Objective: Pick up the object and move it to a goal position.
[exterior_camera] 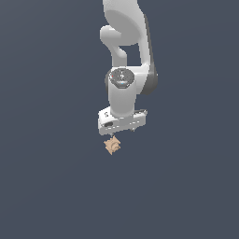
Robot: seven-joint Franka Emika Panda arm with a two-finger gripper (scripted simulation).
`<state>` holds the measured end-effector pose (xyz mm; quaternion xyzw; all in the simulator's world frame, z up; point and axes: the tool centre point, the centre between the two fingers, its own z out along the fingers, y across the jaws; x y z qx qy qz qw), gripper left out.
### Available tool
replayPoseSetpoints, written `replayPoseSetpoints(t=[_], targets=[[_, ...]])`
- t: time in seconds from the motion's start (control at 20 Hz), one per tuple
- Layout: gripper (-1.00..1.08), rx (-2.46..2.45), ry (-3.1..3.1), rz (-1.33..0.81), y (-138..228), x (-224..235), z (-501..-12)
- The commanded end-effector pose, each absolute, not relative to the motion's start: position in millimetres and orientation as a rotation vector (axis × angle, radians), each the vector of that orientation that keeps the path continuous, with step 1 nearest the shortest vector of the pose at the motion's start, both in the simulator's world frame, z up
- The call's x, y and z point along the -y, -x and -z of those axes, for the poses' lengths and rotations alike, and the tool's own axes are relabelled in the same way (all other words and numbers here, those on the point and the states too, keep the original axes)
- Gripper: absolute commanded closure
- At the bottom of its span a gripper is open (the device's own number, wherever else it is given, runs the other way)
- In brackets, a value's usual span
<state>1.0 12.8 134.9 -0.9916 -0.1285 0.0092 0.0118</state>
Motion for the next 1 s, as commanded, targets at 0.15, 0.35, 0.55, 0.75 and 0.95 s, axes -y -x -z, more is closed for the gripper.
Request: replayPoseSetpoints(t=[0.15,0.35,0.55,0.75,0.95], targets=[[-0.92,0.606,3.067,-0.019,-6.6,2.5,-121.4],[-0.92,0.755,3.039,-0.013,-10.2,13.3,-111.6],[-0.92,0.877,3.011,-0.008,-12.9,22.3,-103.4],[-0.92,0.968,2.986,-0.004,-14.8,29.0,-97.3],[-0.92,1.028,2.968,-0.001,-15.9,33.4,-93.2]])
